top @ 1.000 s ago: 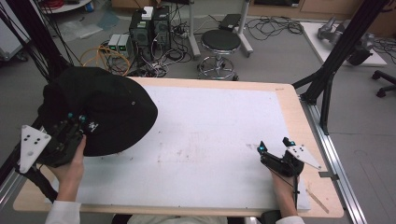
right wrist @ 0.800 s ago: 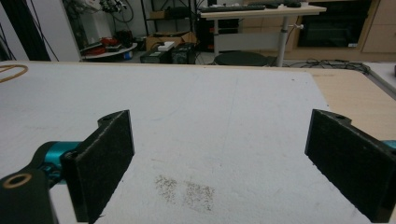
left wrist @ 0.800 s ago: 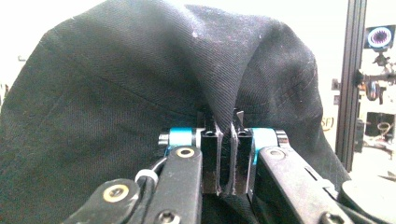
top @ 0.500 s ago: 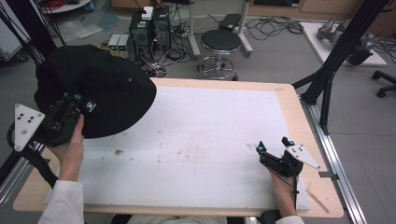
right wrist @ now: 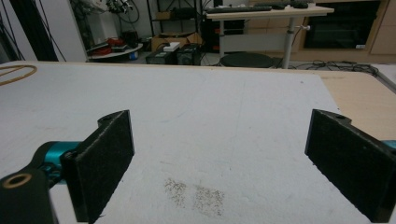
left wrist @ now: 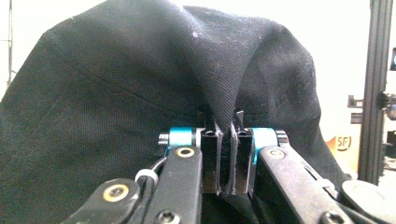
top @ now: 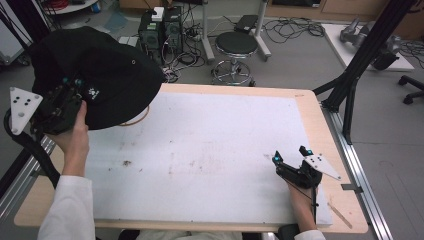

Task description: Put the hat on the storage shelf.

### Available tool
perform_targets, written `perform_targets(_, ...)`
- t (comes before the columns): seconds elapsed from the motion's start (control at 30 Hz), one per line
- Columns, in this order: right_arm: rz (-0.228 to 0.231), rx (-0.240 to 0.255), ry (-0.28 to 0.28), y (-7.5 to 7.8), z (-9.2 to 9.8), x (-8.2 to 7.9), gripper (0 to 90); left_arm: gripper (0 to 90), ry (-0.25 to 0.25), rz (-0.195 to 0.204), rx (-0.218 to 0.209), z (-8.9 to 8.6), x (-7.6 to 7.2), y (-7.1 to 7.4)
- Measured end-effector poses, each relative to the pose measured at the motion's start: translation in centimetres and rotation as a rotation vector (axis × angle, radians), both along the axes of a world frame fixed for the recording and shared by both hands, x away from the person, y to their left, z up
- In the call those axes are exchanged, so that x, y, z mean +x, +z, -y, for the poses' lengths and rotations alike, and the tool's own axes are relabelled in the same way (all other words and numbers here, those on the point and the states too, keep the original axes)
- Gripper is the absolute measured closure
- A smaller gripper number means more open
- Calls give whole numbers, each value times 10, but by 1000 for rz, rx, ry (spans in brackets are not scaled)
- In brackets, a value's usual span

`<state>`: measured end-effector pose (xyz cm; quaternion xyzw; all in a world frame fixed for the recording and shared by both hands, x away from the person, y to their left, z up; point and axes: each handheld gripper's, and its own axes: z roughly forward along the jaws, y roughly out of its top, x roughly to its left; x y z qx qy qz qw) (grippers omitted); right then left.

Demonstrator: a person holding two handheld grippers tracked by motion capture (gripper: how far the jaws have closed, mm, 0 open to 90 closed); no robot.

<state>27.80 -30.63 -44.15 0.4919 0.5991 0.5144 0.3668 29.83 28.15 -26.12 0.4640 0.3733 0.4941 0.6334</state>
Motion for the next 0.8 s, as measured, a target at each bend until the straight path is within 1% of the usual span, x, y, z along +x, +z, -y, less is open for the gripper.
perform_targets(0.13,-6,6,2,0,-1,0,72,860,24,-16,8,-4,12,3)
perform_targets(0.23,-5,2,7,0,-1,1,72,859,31,-22,-9,-7,21,3)
perform_targets(0.27,-5,1,6,0,-1,1,72,859,33,-26,-24,-8,29,1)
perform_targets(0.3,-5,1,6,0,-1,1,72,859,33,-26,-24,-8,29,1)
perform_targets(0.4,-6,8,9,0,-2,2,72,859,56,-48,-22,-9,42,-3)
perform_targets(0.47,-6,4,15,0,-3,3,72,859,65,-56,-34,-12,51,-7)
perform_targets(0.57,-10,3,22,0,-4,3,72,859,44,-57,-62,-18,62,-12)
perform_targets(0.63,-16,9,27,0,-5,4,72,859,43,-66,-75,-21,70,-14)
perform_targets(0.7,-16,8,27,0,-5,3,72,859,56,-72,-85,-23,76,-17)
perform_targets(0.73,-17,7,27,0,-5,3,72,859,67,-87,-96,-25,83,-19)
perform_targets(0.77,-18,6,27,0,-5,3,72,859,67,-87,-96,-25,83,-19)
perform_targets(0.8,-18,6,28,0,-5,3,72,859,70,-93,-100,-26,86,-19)
